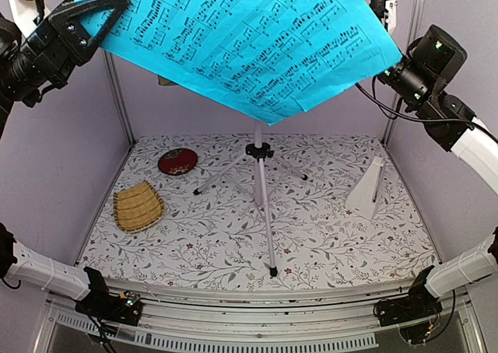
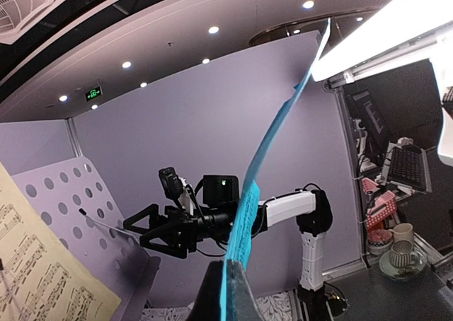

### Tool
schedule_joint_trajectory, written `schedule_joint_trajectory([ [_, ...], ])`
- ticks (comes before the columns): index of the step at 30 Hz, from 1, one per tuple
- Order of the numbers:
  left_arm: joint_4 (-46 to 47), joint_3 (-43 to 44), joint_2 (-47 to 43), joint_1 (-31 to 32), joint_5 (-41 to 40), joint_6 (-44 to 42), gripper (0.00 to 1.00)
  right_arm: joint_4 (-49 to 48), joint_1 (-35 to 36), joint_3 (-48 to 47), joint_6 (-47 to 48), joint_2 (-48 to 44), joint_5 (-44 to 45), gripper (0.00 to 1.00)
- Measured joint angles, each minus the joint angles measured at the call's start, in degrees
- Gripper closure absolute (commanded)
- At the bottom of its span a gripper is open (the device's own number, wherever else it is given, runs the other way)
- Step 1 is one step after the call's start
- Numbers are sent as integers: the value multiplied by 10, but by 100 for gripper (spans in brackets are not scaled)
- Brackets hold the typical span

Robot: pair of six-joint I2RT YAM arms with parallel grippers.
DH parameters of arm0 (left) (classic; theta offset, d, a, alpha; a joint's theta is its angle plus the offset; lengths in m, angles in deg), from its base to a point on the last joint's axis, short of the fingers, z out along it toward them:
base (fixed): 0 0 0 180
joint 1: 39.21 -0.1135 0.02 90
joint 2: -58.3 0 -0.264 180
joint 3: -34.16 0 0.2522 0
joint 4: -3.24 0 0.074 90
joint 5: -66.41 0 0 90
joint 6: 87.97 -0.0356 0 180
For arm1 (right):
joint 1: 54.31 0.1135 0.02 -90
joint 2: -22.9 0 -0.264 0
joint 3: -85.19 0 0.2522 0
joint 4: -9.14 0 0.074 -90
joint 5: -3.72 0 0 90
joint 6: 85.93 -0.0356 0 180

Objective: Pack up the instrument practice props

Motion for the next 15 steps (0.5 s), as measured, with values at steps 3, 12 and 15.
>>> schedule_joint_trajectory([
  [3, 0, 0, 7, 0, 20, 5, 100, 0, 0, 13, 2, -10, 6, 9],
  [12, 40, -128, 0, -20, 34, 78, 100, 5, 0, 70, 8, -56, 34, 7],
  [15, 75, -236, -4, -44, 45, 142, 100, 8, 0, 107, 10, -92, 49, 6],
])
